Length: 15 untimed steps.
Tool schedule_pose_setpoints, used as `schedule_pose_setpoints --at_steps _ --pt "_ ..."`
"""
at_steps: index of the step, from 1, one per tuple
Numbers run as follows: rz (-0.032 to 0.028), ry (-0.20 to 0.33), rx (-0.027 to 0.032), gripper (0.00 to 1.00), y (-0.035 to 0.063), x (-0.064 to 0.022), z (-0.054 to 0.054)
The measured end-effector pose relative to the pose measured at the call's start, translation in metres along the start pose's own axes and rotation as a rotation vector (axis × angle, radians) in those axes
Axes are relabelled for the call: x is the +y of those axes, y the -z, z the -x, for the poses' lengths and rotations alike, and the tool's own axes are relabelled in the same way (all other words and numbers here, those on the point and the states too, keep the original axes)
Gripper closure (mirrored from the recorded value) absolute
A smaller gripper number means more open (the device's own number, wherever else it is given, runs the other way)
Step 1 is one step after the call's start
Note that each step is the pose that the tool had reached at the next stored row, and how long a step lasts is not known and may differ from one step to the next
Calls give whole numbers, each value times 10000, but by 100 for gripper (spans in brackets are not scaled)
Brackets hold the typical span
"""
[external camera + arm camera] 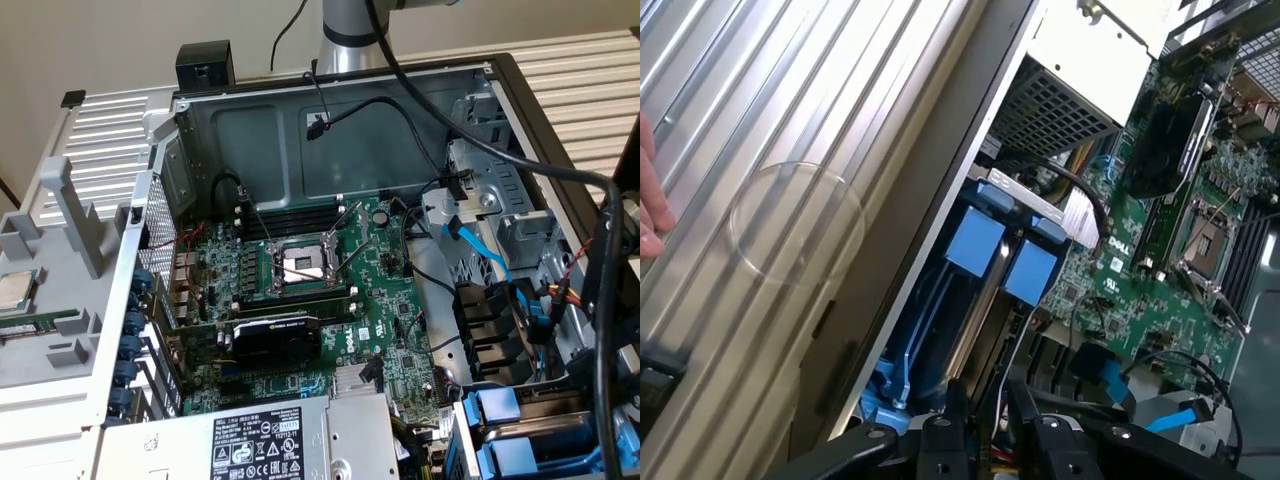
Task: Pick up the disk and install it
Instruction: 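Insert the first disk wire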
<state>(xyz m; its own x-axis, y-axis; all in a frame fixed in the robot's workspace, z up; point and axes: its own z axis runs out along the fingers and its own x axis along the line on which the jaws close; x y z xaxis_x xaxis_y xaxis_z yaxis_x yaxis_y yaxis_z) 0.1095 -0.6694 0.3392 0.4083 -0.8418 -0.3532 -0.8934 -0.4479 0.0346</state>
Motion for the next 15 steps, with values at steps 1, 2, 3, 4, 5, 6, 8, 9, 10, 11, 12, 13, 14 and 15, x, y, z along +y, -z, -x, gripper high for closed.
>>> schedule_pose_setpoints --at_steps 1,2,3,4,5,6,8,9,10,11,12,13,14,15 --pt "2 10 -3 70 0 -6 -3" --pt "5 15 -4 70 1 -12 -7" --pt "5 18 -3 70 2 -19 -10" --pt "7 21 -3 70 3 -26 -13" --pt "7 24 -4 70 2 -28 -14" --pt "7 26 -5 70 -1 -29 -14" --pt "10 44 -11 70 -6 -30 -16" --pt "11 57 -18 70 -10 -31 -17" --pt "12 70 -25 70 -13 -31 -18" --pt "12 85 -36 70 -17 -32 -19" --pt "12 103 -47 70 -20 -32 -20" --pt "12 121 -60 70 -23 -32 -20" --pt "10 138 -75 70 -27 -33 -20" --pt "8 154 -89 70 -31 -34 -20"
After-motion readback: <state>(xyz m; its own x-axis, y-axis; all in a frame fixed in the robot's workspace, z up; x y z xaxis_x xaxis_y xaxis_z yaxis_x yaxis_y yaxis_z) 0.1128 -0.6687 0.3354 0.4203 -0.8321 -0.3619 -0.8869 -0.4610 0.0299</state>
